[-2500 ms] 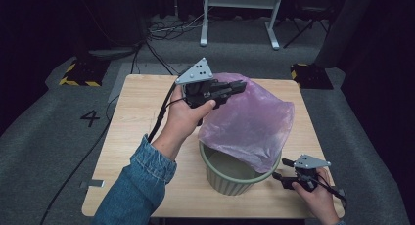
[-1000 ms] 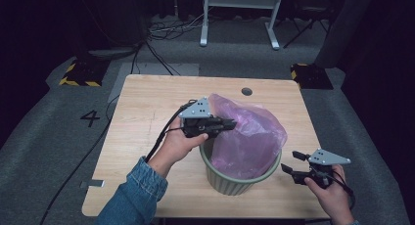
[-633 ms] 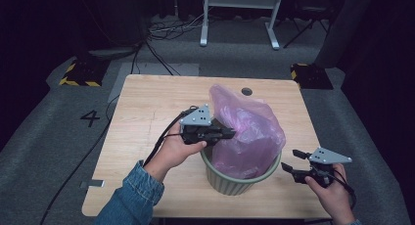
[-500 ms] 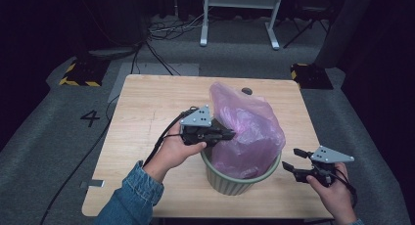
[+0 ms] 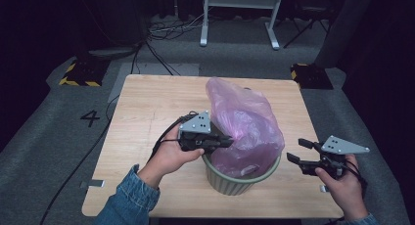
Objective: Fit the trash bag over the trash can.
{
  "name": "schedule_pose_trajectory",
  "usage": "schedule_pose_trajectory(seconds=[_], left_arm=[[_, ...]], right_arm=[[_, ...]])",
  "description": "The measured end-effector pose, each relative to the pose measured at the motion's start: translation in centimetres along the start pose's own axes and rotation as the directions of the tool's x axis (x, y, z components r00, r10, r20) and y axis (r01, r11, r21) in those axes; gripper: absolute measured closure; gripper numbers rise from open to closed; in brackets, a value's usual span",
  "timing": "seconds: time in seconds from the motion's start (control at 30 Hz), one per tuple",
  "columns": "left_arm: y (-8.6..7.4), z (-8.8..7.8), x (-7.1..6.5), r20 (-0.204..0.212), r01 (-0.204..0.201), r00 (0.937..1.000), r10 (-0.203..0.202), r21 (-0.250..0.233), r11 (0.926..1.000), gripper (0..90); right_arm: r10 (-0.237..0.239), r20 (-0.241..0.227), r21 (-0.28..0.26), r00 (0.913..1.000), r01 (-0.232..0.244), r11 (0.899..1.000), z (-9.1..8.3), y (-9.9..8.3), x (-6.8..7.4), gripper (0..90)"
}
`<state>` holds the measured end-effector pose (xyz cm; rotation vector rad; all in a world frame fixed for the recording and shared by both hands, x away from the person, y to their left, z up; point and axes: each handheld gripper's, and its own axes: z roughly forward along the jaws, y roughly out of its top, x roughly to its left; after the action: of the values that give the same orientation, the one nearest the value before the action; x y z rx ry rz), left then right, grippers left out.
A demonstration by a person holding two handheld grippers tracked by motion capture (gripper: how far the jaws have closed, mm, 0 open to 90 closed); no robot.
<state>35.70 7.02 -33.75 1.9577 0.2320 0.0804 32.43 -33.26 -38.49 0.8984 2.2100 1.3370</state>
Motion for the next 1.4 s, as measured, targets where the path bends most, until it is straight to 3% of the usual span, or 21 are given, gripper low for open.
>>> schedule_pose_trajectory(seconds=[0.23,0.37,0.57,0.73,1.07,1.4], left_arm=[[-0.1,-0.2,0.2,-0.008,0.010,0.9999,-0.010,0.001,0.9999,84.9],[-0.3,-0.3,0.4,-0.008,0.012,0.9999,-0.012,0.007,0.9999,84.6],[-0.7,-0.2,0.5,0.003,0.015,0.9999,-0.015,0.021,0.9997,84.3],[-1.1,-0.2,0.5,0.006,0.024,0.9997,-0.024,0.035,0.9991,84.2],[-1.6,0.2,0.7,-0.002,0.042,0.9991,-0.042,0.103,0.9938,83.8],[-1.5,0.2,0.6,-0.002,0.037,0.9993,-0.037,0.114,0.9927,83.4]], right_arm=[[0.017,-0.047,-0.026,0.9988,-0.018,0.999,-0.3,1.9,-0.3,29.2],[0.013,-0.103,-0.029,0.9945,-0.016,0.999,-0.3,2.9,-0.6,28.2],[-0.053,-0.193,0.005,0.9798,0.055,0.998,-0.1,4.3,-1.6,23.2],[-0.024,-0.264,-0.017,0.9642,0.020,1.000,0.1,5.0,-2.0,20.7],[0.000,-0.269,-0.045,0.9631,-0.012,0.999,1.5,6.6,-1.5,18.7],[0.007,-0.292,-0.053,0.9564,-0.024,0.998,3.0,7.5,-0.4,19.5]])
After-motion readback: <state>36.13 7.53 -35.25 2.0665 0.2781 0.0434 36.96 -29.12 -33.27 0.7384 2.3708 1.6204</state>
